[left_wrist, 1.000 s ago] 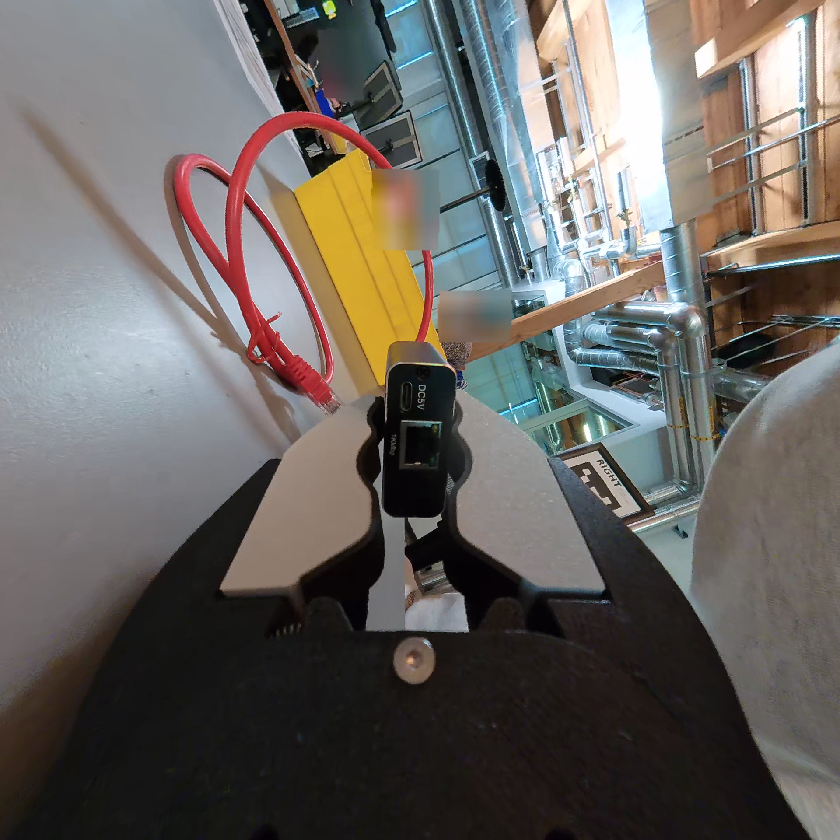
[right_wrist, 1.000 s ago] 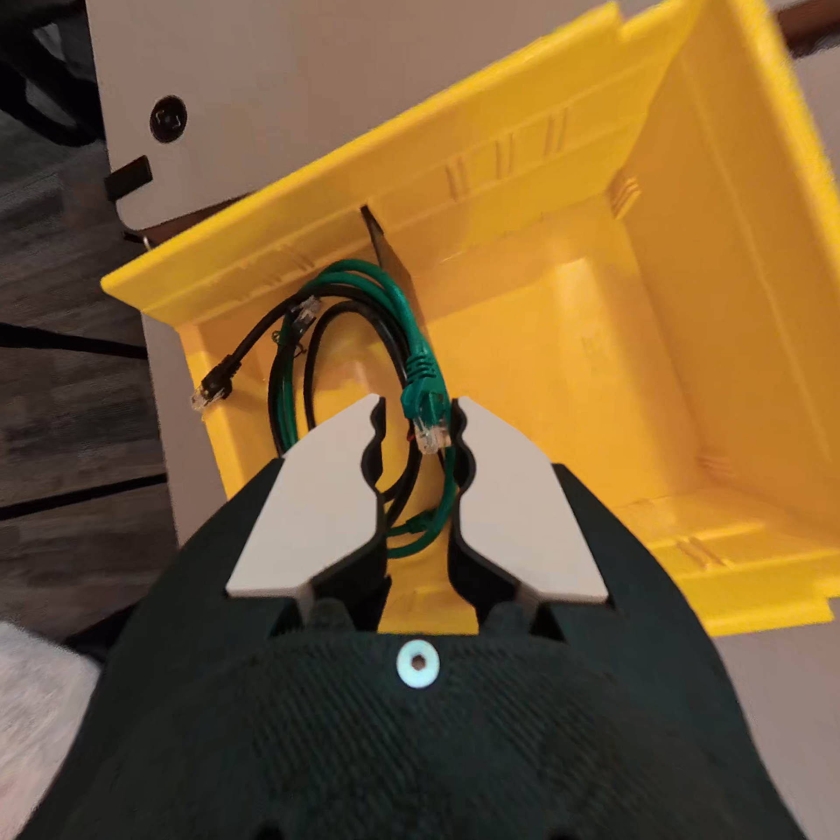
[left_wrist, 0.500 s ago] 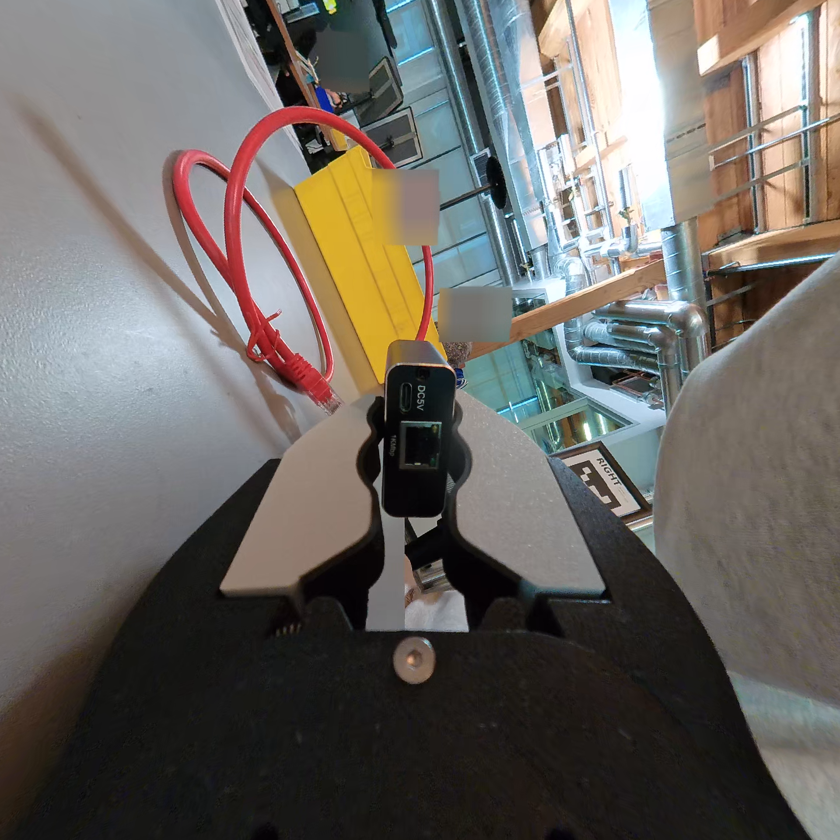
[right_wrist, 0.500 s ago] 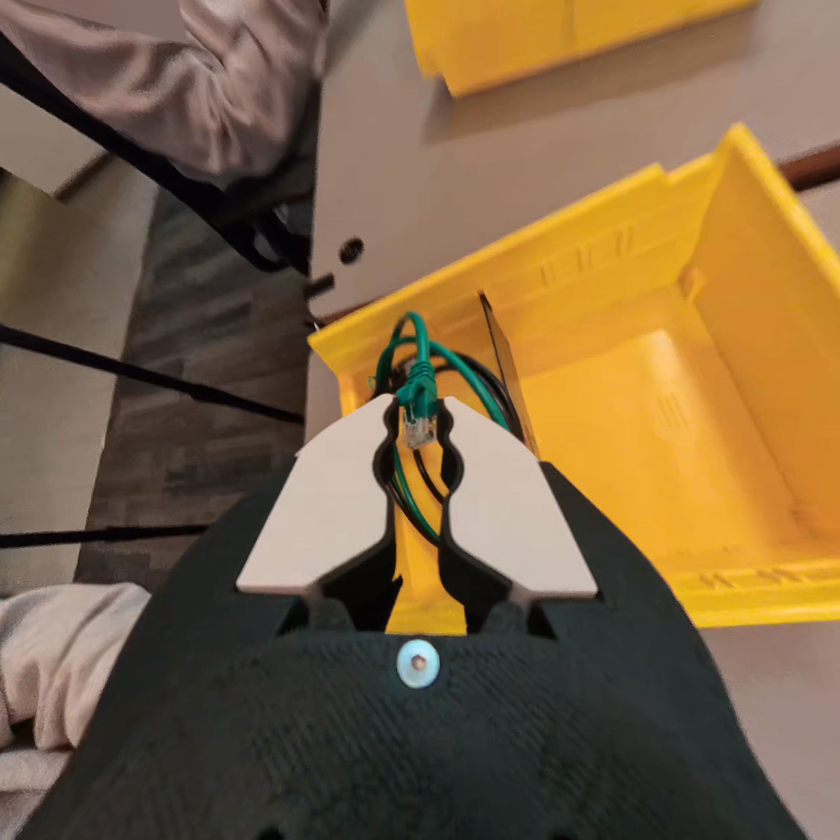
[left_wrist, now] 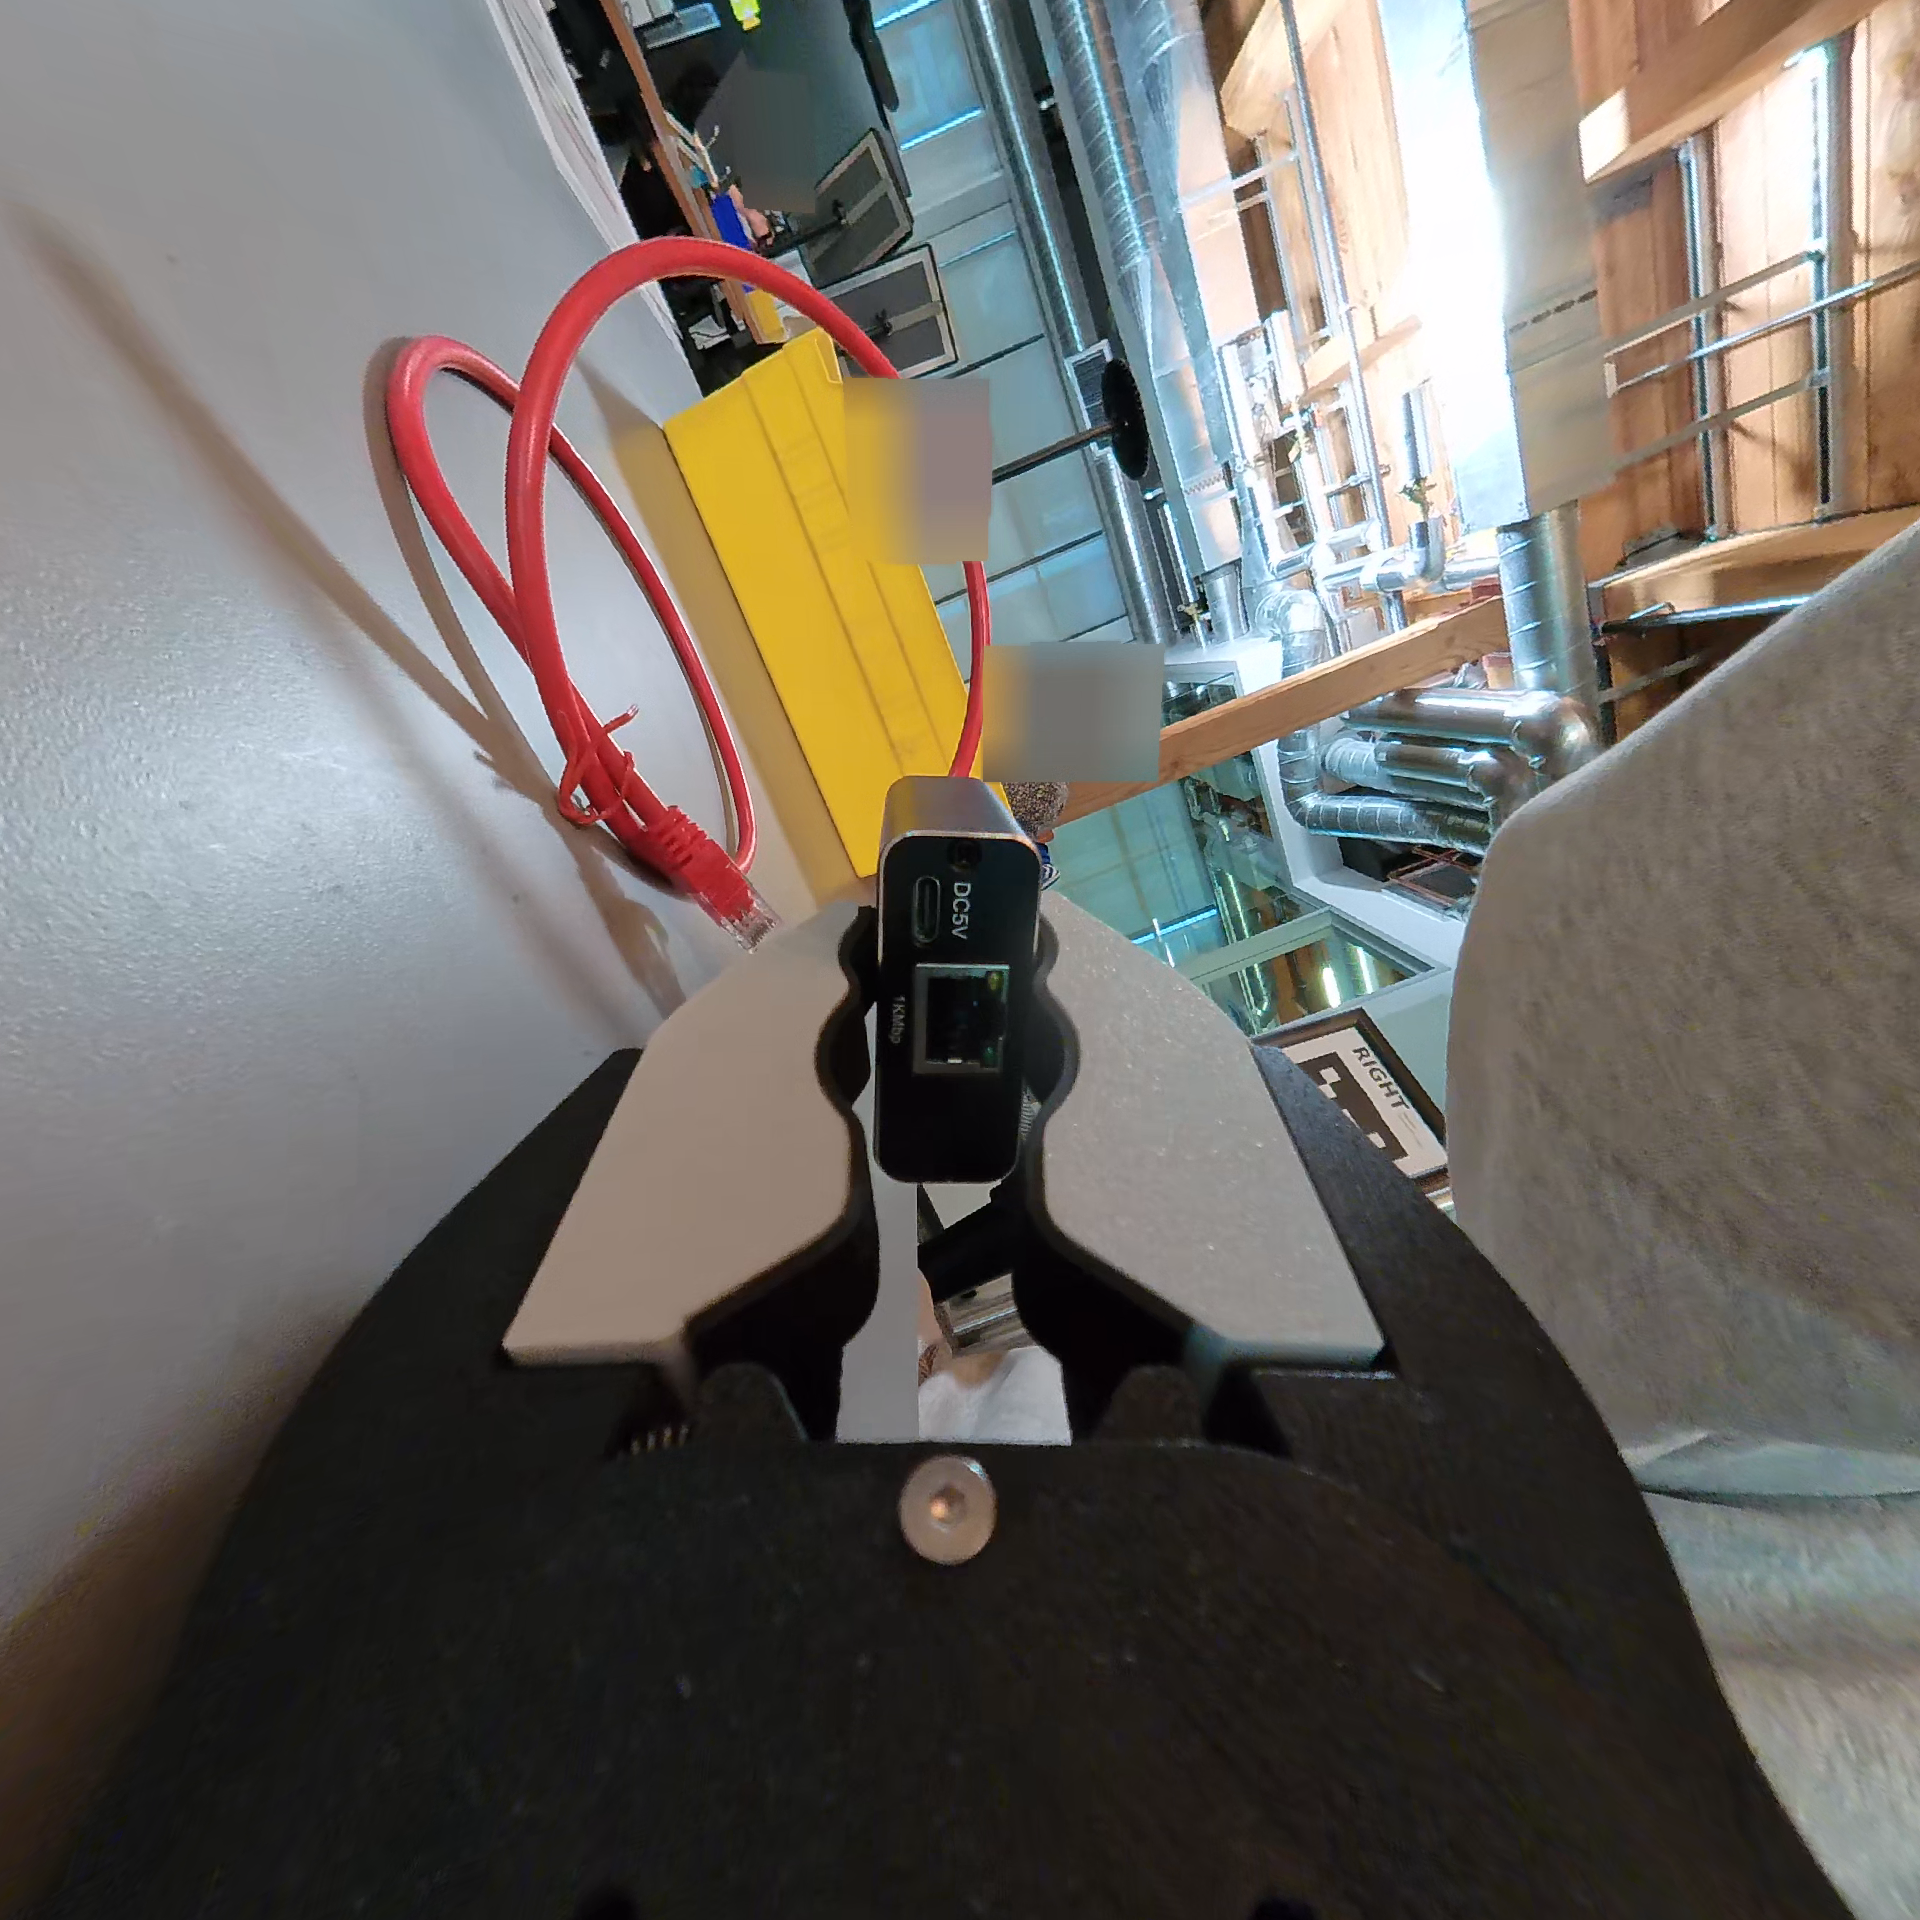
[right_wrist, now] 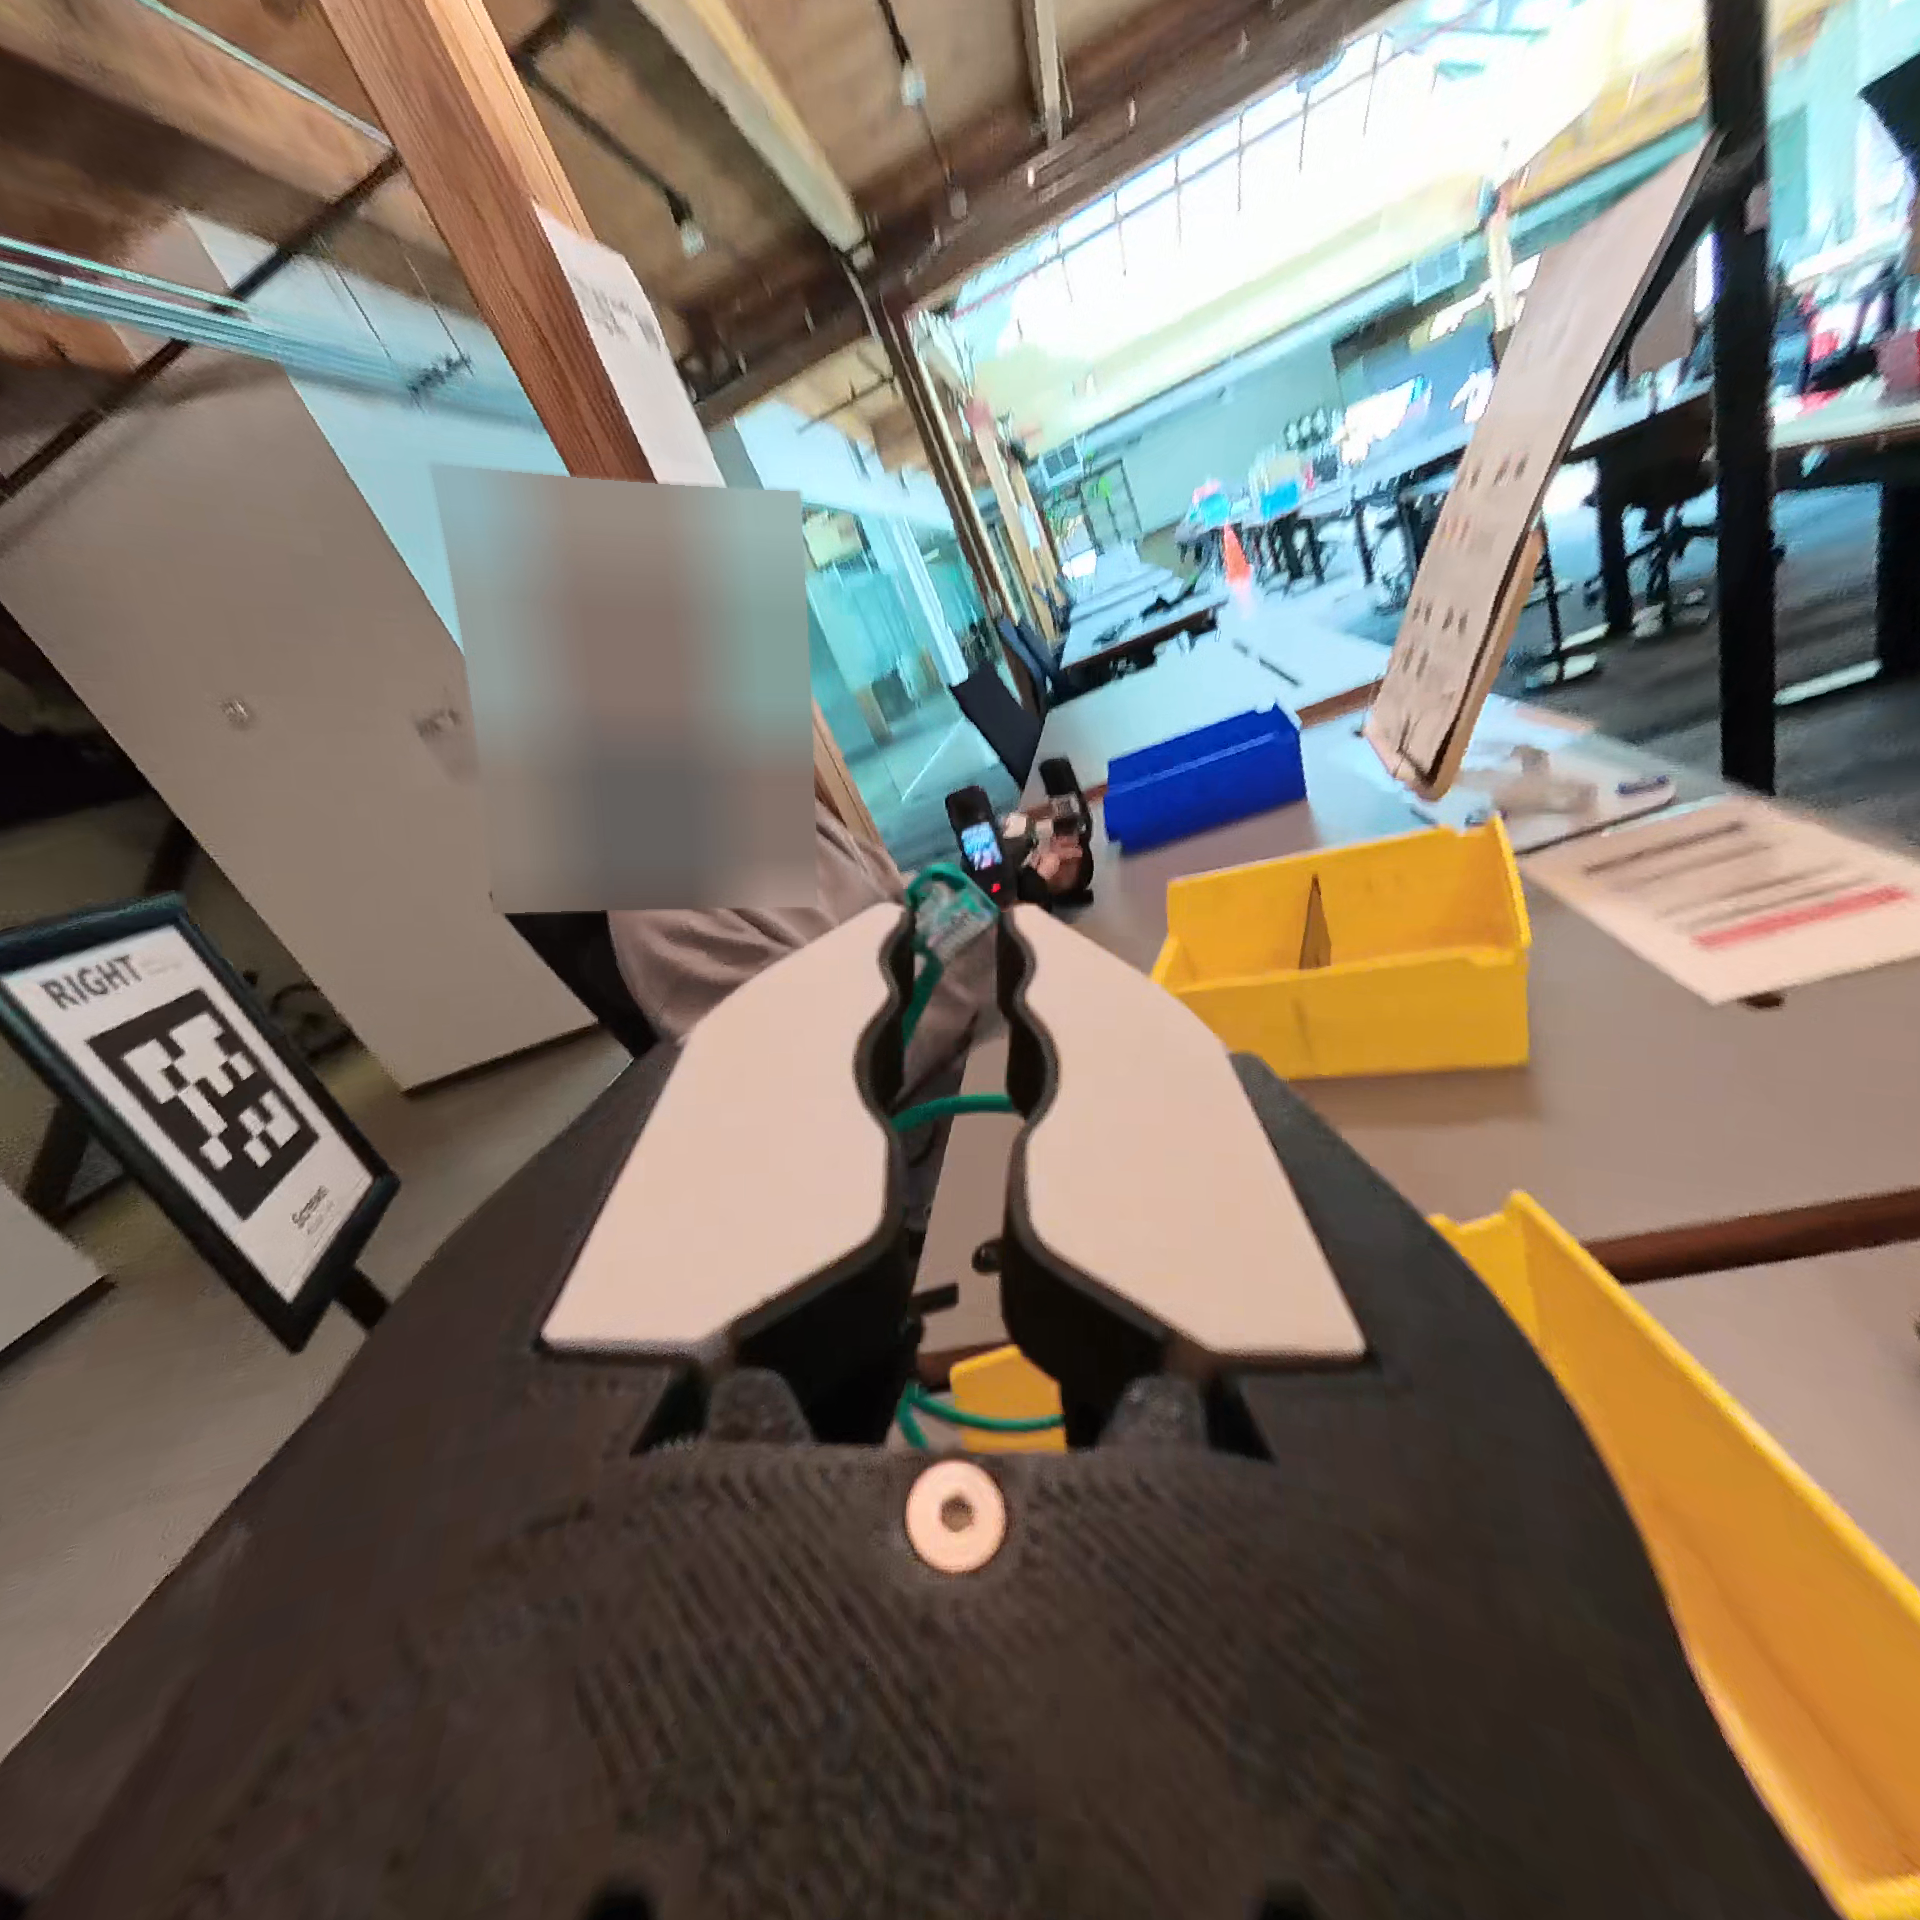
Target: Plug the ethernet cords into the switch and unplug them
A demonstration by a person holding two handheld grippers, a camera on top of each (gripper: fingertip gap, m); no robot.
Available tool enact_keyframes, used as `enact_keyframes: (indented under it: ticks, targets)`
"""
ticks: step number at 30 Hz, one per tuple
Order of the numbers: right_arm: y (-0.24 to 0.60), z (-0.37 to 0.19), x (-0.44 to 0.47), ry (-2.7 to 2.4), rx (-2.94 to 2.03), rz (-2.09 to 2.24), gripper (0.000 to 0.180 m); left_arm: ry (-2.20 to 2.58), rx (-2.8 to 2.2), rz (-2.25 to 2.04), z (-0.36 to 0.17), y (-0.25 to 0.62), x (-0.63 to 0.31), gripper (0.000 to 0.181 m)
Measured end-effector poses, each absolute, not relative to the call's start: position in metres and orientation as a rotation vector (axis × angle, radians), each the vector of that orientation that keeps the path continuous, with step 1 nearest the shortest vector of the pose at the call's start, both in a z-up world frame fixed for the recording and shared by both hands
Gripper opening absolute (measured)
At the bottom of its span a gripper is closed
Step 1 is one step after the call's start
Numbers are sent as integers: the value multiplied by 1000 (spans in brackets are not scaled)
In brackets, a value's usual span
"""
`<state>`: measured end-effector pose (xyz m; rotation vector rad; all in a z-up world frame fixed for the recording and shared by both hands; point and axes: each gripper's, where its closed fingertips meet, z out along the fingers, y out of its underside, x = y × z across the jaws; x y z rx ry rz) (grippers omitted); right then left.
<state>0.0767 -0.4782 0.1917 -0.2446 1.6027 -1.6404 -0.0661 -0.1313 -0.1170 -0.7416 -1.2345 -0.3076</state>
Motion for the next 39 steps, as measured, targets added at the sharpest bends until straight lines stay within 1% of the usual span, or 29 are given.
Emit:
enact_keyframes:
  ticks: [6, 10, 16, 21, 25, 28, 29, 32, 36, 39]
  targets:
    - [-464, 221, 46, 1530, -159, -1852, 13, -1235, -742, -308, -117, -131, -66, 26]
    - [-464, 220, 34, 1575, -131, -1886, 12, -1236, -742, -308, -117, -131, -66, 25]
    - [-474, 168, 52, 1794, -239, -1760, 11, -1236, -743, -308, -117, -131, -66, 25]
    - [-483, 113, 86, 2014, -511, -1725, 9, -1236, -742, -309, -117, -131, -66, 25]
    - [-487, 80, 107, 2123, -718, -1713, 10, -1234, -737, -311, -117, -131, -66, 25]
    - [-489, 51, 115, 2246, -811, -1612, 10, -1231, -734, -314, -116, -131, -66, 25]
    - [-490, 37, 115, 2313, -830, -1544, 15, -1230, -733, -315, -116, -131, -66, 25]
    - [-490, 5, 110, 2467, -881, -1379, 41, -1229, -731, -315, -116, -131, -66, 25]
    - [-483, 2, 110, 2459, -1005, -1383, 46, -1230, -731, -315, -116, -131, -65, 25]
    - [-456, 4, 131, 2280, -1248, -1291, 46, -1229, -730, -316, -116, -131, -66, 25]
